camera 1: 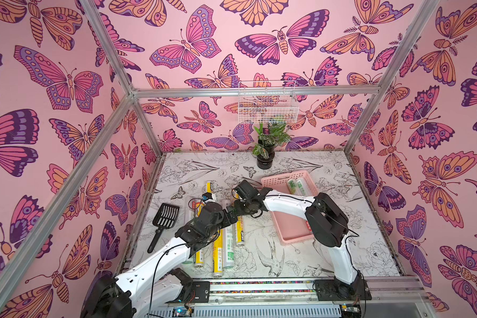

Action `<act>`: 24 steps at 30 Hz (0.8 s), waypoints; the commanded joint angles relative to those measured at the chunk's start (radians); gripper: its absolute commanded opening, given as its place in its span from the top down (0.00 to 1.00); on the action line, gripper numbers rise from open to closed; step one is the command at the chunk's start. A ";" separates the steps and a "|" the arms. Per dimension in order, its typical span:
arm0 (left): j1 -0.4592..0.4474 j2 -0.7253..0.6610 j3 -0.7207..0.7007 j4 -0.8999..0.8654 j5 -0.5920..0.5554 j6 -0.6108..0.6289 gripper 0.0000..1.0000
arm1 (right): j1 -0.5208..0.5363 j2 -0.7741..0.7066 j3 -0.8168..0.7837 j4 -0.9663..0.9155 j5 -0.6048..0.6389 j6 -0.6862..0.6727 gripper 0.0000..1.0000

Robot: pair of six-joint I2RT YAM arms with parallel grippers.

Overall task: Put the plastic wrap into the basket
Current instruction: Pick up the plastic wrap from the center of the board.

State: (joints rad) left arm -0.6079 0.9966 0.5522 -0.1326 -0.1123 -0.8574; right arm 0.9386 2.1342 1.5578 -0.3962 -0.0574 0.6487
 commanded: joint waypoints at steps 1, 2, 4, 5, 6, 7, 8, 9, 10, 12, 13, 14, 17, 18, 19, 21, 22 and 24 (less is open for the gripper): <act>0.006 0.002 0.016 -0.018 -0.002 0.000 0.03 | 0.009 0.019 0.021 -0.103 0.095 -0.024 0.53; 0.007 0.006 0.020 -0.018 0.000 0.000 0.03 | 0.012 0.015 0.018 -0.108 0.114 -0.028 0.53; 0.006 0.016 0.024 -0.018 0.004 0.000 0.03 | 0.018 0.010 0.022 -0.134 0.162 -0.040 0.53; 0.005 0.021 0.030 -0.018 0.008 0.001 0.03 | 0.020 0.012 0.027 -0.144 0.174 -0.045 0.53; 0.006 0.026 0.033 -0.017 0.011 0.001 0.03 | 0.020 0.014 0.031 -0.150 0.180 -0.049 0.52; 0.006 0.028 0.034 -0.019 0.013 0.000 0.03 | 0.021 0.020 0.035 -0.156 0.183 -0.050 0.51; 0.005 0.030 0.036 -0.018 0.012 -0.001 0.03 | 0.020 0.026 0.040 -0.163 0.183 -0.053 0.50; 0.005 0.030 0.038 -0.018 0.013 0.000 0.03 | 0.022 0.032 0.041 -0.168 0.184 -0.054 0.50; 0.006 0.030 0.039 -0.018 0.014 0.000 0.03 | 0.022 0.037 0.041 -0.169 0.184 -0.055 0.49; 0.006 0.027 0.037 -0.017 0.013 -0.001 0.03 | 0.023 0.047 0.041 -0.173 0.178 -0.060 0.47; 0.006 0.025 0.036 -0.019 0.011 -0.002 0.03 | 0.025 0.051 0.042 -0.175 0.175 -0.063 0.48; 0.006 0.024 0.034 -0.018 0.008 -0.002 0.03 | 0.026 0.056 0.042 -0.176 0.174 -0.066 0.48; 0.005 0.027 0.035 -0.018 0.009 -0.003 0.03 | 0.028 0.056 0.034 -0.176 0.178 -0.065 0.49; 0.006 0.029 0.035 -0.018 0.010 -0.004 0.03 | 0.028 0.055 0.032 -0.176 0.181 -0.066 0.50; 0.005 0.028 0.036 -0.018 0.011 -0.005 0.03 | 0.028 0.052 0.031 -0.180 0.187 -0.065 0.52; 0.005 0.031 0.038 -0.018 0.013 -0.005 0.03 | 0.028 0.036 0.024 -0.181 0.201 -0.064 0.56; 0.006 0.033 0.039 -0.019 0.016 -0.005 0.03 | 0.028 0.020 0.016 -0.176 0.207 -0.064 0.58; 0.006 0.031 0.041 -0.018 0.020 -0.005 0.03 | 0.028 -0.019 0.003 -0.168 0.214 -0.065 0.63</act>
State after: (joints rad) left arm -0.6079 1.0233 0.5755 -0.1356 -0.1013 -0.8577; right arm 0.9607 2.1574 1.5806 -0.5266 0.1184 0.5934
